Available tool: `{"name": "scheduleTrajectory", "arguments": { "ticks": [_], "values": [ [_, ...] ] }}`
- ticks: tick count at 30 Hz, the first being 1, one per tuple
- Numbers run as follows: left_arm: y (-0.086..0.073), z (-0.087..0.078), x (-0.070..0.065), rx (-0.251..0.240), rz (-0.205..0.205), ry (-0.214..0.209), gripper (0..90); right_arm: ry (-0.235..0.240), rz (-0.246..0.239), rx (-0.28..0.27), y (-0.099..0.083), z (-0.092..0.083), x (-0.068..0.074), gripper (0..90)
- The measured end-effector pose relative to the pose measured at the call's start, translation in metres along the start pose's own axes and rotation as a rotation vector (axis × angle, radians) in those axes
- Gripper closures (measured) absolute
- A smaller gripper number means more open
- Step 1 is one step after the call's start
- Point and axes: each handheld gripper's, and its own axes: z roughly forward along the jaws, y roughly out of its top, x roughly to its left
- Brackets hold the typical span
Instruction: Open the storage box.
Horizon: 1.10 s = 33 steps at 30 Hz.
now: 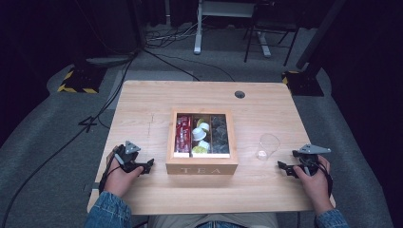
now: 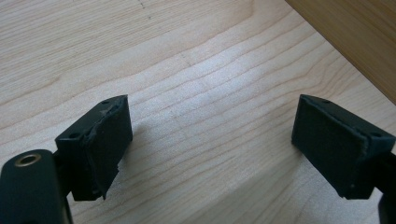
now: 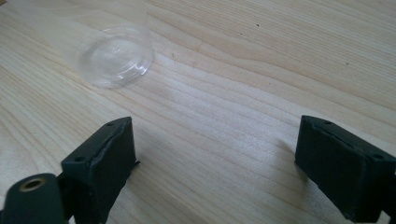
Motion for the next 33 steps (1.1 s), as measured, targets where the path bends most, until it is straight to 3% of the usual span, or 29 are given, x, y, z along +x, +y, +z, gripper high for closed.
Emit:
{"name": "scheduleTrajectory", "arguments": {
  "ticks": [5,9,14,18,21,24,28,33],
  "values": [
    [0.002,-0.005,0.0,0.025,-0.002,0.026,17.5,0.0,0.0,0.0,0.0,0.0,0.0,12.1],
    [0.008,-0.011,0.002,0.01,0.004,0.033,18.5,0.001,0.0,0.0,0.0,0.0,0.0,12.1],
    [0.015,-0.021,-0.001,-0.012,0.0,0.0,19.4,0.001,0.0,-0.001,0.0,0.0,0.0,12.2],
    [0.021,-0.028,-0.004,-0.043,-0.017,-0.05,22.2,0.001,0.0,-0.001,0.0,0.0,0.0,12.2],
    [0.025,-0.034,-0.006,-0.065,-0.01,-0.061,22.3,0.001,0.0,-0.001,0.0,0.0,0.0,12.1],
    [0.029,-0.04,-0.009,-0.066,0.033,-0.063,23.5,0.001,0.001,-0.001,0.0,0.0,0.0,12.2],
    [0.035,-0.045,-0.015,-0.064,0.057,-0.068,23.7,0.001,0.0,-0.001,0.0,0.0,0.0,12.2],
    [0.039,-0.051,-0.021,-0.092,0.051,-0.08,23.8,0.001,0.001,-0.001,0.0,0.0,0.0,12.2]
  ]
}}
